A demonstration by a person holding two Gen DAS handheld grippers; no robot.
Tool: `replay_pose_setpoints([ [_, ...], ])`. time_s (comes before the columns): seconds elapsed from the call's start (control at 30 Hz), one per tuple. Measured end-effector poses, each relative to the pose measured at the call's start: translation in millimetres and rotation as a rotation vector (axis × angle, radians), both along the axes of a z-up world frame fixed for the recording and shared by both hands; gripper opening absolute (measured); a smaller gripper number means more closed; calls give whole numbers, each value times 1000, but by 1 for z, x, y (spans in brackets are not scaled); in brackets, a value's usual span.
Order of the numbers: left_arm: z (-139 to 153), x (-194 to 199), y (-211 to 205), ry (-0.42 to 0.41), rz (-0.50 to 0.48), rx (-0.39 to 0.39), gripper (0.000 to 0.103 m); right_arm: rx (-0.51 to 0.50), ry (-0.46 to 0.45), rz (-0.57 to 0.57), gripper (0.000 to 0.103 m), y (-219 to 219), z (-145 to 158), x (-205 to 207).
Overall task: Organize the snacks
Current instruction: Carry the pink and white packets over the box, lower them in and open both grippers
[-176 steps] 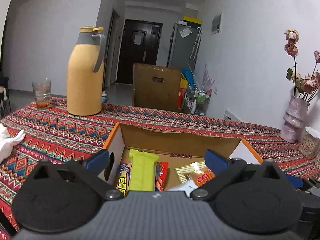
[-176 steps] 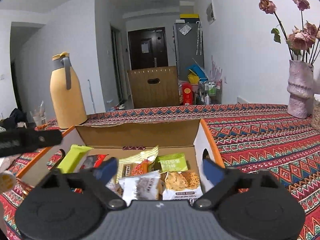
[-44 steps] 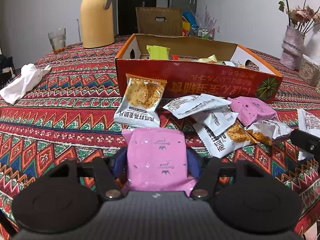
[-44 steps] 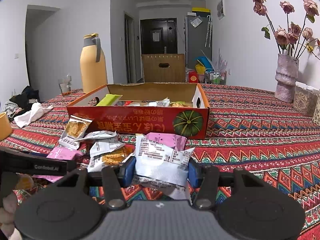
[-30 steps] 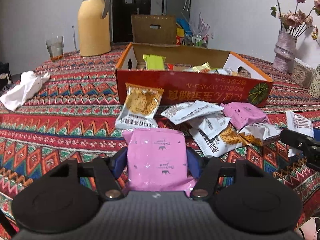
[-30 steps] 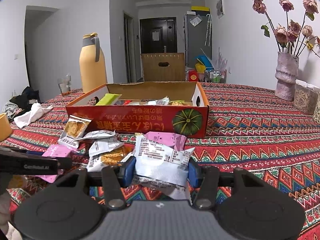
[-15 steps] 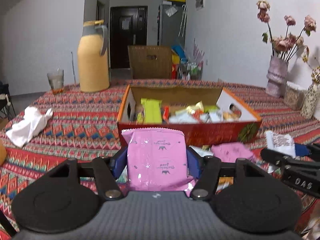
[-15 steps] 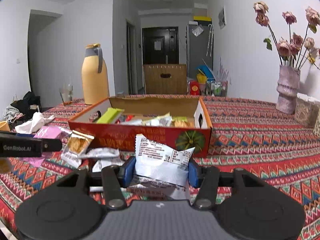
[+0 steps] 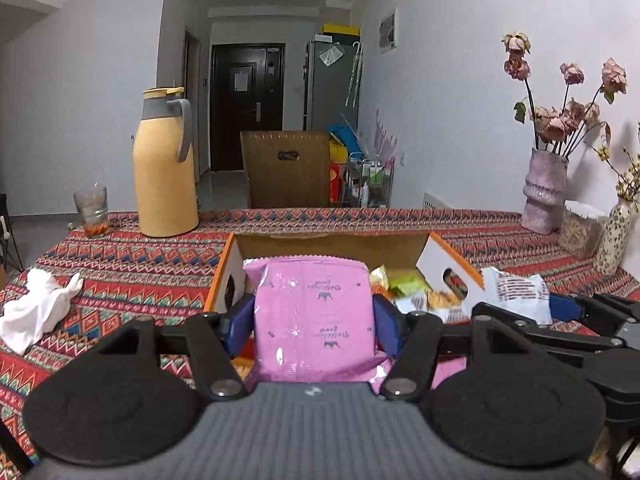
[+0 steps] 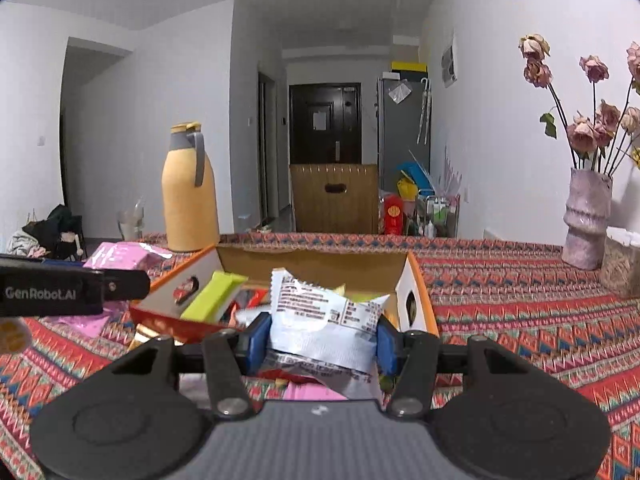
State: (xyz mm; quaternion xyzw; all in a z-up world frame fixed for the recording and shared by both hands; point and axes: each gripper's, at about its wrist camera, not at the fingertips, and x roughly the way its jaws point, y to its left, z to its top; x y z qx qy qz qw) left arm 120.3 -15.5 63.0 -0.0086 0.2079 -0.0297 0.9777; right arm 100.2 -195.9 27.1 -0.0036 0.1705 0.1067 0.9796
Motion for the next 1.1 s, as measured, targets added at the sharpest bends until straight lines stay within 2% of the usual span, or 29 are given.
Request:
replay_pose_setpoints([
  [0.57, 13, 79, -16, -22, 32, -21, 63, 5, -38, -16, 52, 1, 20, 88],
  [0.83, -9, 114, -14, 17, 60, -46, 63, 30, 3, -37, 52, -2, 1, 122],
  [0.97, -24, 120, -8, 24, 61, -51, 63, 72, 42, -29, 52, -11, -13, 134],
  [1.1, -36, 125, -4, 36, 49, -53, 63, 68, 80, -32, 52, -12, -27, 141],
])
